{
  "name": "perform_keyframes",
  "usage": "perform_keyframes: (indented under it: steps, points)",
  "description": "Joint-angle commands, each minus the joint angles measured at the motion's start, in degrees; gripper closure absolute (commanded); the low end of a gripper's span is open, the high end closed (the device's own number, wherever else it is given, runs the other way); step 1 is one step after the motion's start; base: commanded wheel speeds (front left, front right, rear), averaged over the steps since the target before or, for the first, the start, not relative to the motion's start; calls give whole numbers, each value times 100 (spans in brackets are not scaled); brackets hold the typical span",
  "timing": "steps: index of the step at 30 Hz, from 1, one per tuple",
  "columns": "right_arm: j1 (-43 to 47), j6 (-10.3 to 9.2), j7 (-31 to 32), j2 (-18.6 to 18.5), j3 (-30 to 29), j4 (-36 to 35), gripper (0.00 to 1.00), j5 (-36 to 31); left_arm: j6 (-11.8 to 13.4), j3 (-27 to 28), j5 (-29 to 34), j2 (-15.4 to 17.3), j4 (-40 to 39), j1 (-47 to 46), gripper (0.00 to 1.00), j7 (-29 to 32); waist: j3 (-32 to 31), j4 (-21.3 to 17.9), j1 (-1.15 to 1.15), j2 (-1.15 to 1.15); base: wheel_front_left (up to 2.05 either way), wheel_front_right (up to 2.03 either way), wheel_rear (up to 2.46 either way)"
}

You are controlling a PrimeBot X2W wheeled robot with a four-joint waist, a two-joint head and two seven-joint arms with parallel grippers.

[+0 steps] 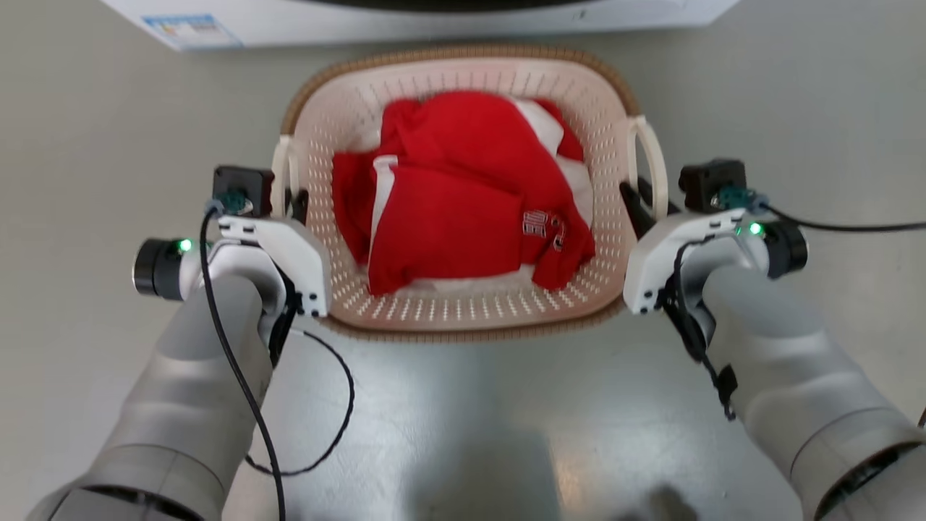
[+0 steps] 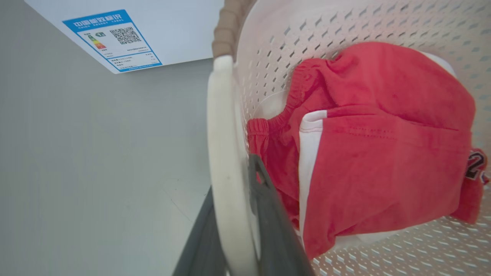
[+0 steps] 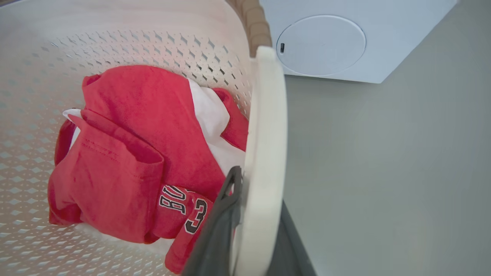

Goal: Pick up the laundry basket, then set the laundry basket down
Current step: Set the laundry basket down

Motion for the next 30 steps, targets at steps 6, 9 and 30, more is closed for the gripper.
perform_keyframes:
  steps: [6,9,30]
  points:
    - [-178,61,-133,-125,-359,-56,100,-518,162,79,77,373,-137,-306,100,-186,756,54,0,0,0,0,0]
    - [-118,61,-134,-143,-612,-189,100,-790,245,83,107,382,-256,-364,100,-221,868,74,0,0,0,0,0]
    - [438,61,-135,1,-2183,-768,100,-2336,366,221,260,390,-799,-194,100,-234,1045,145,0,0,0,0,0]
